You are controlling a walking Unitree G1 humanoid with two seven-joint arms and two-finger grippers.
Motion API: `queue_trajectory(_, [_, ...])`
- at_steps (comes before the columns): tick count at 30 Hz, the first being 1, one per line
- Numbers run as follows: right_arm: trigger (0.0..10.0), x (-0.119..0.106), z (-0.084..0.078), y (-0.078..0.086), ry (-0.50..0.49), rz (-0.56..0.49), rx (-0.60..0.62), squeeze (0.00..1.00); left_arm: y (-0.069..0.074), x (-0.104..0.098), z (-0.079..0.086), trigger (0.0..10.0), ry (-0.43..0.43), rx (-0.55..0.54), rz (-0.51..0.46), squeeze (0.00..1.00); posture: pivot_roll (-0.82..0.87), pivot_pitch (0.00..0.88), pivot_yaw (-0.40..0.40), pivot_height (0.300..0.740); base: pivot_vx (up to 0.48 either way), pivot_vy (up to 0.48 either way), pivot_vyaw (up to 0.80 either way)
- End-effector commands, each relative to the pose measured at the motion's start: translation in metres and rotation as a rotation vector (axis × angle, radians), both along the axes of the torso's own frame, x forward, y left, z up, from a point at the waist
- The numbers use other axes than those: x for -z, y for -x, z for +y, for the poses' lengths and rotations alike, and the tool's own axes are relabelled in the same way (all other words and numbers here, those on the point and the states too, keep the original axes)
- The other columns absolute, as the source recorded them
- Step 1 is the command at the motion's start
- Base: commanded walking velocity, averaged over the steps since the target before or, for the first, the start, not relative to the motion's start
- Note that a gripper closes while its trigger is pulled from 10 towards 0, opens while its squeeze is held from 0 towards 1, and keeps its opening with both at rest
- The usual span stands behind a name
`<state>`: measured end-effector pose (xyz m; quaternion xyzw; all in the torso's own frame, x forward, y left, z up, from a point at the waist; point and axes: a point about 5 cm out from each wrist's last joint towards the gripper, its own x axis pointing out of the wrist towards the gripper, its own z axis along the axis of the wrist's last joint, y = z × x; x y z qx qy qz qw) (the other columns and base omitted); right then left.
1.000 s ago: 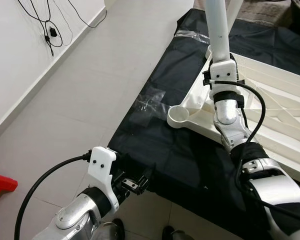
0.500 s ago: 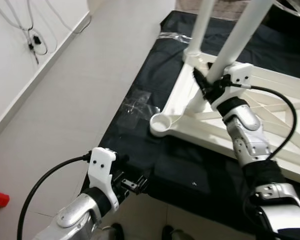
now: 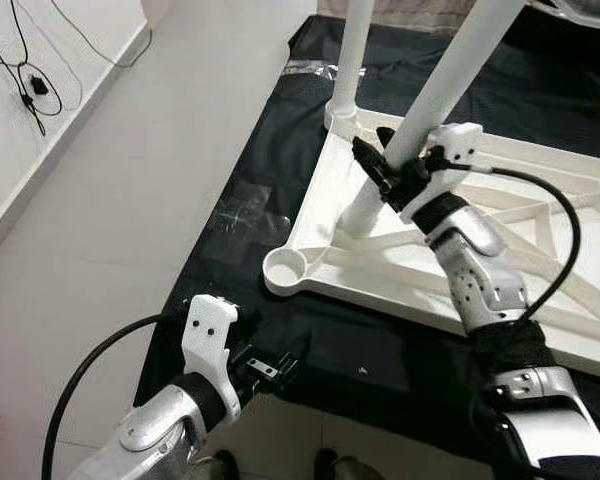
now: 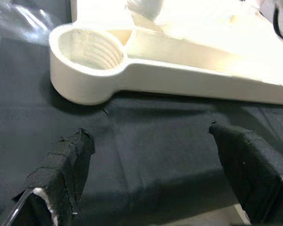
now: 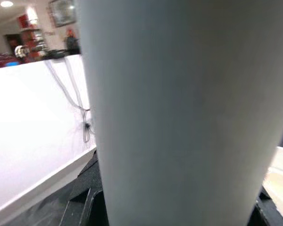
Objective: Building children table
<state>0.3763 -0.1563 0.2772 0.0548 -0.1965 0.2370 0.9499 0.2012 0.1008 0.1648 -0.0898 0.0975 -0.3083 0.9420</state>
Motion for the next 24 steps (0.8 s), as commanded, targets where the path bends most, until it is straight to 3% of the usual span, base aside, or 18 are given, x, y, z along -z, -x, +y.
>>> queue_trajectory(1, [10.0, -0.023, -0.01, -0.003, -0.079, -0.031, 0.008, 0.0, 0.005, 0.005, -0.002, 10.0, -0.009, 0.006, 0.015, 0.0, 0.11, 0.283, -0.058, 0.74, 0.0, 0.0, 0.0])
queue_trajectory(6, [10.0, -0.053, -0.02, -0.002, -0.145, -0.084, -0.048, 0.0, 0.005, 0.007, -0.002, 10.0, -0.012, 0.002, 0.016, 0.0, 0.11, 0.275, -0.058, 0.74, 0.0, 0.0, 0.0])
queue_trajectory(9, [10.0, -0.07, -0.019, 0.0, -0.15, -0.097, -0.201, 0.0, 0.004, 0.008, -0.002, 10.0, -0.012, 0.0, 0.013, 0.0, 0.11, 0.271, -0.061, 0.74, 0.0, 0.0, 0.0])
queue_trajectory(10, [10.0, -0.07, -0.019, 0.0, -0.15, -0.097, -0.201, 0.0, 0.004, 0.008, -0.002, 10.0, -0.012, 0.0, 0.013, 0.0, 0.11, 0.271, -0.061, 0.74, 0.0, 0.0, 0.0])
queue_trajectory(13, [10.0, -0.068, -0.005, 0.002, -0.087, -0.059, -0.436, 0.0, 0.006, 0.007, -0.005, 10.0, -0.004, 0.005, 0.013, 0.0, 0.11, 0.275, -0.064, 0.74, 0.0, 0.0, 0.0])
queue_trajectory(14, [10.0, -0.068, -0.005, 0.002, -0.087, -0.059, -0.436, 0.0, 0.006, 0.007, -0.005, 10.0, -0.004, 0.005, 0.013, 0.0, 0.11, 0.275, -0.064, 0.74, 0.0, 0.0, 0.0])
queue_trajectory(15, [10.0, -0.061, 0.006, 0.002, -0.032, -0.026, -0.561, 0.0, 0.008, 0.007, -0.007, 10.0, 0.0, 0.008, 0.016, 0.0, 0.11, 0.276, -0.066, 0.74, 0.0, 0.0, 0.0])
queue_trajectory(16, [10.0, -0.058, 0.012, 0.001, -0.014, -0.001, -0.61, 0.0, 0.009, 0.007, -0.008, 10.0, 0.003, 0.012, 0.017, 0.0, 0.11, 0.276, -0.066, 0.74, 0.0, 0.0, 0.0])
queue_trajectory(21, [10.0, -0.054, 0.021, 0.0, 0.014, 0.024, -0.685, 0.0, 0.013, 0.006, -0.01, 10.0, 0.014, 0.027, 0.022, 0.0, 0.12, 0.285, -0.068, 0.74, 0.0, 0.0, 0.0])
queue_trajectory(24, [10.0, -0.05, 0.031, 0.002, 0.062, 0.037, -0.797, 0.0, 0.019, 0.005, -0.015, 10.0, 0.029, 0.044, 0.03, 0.0, 0.12, 0.293, -0.073, 0.74, 0.0, 0.0, 0.0])
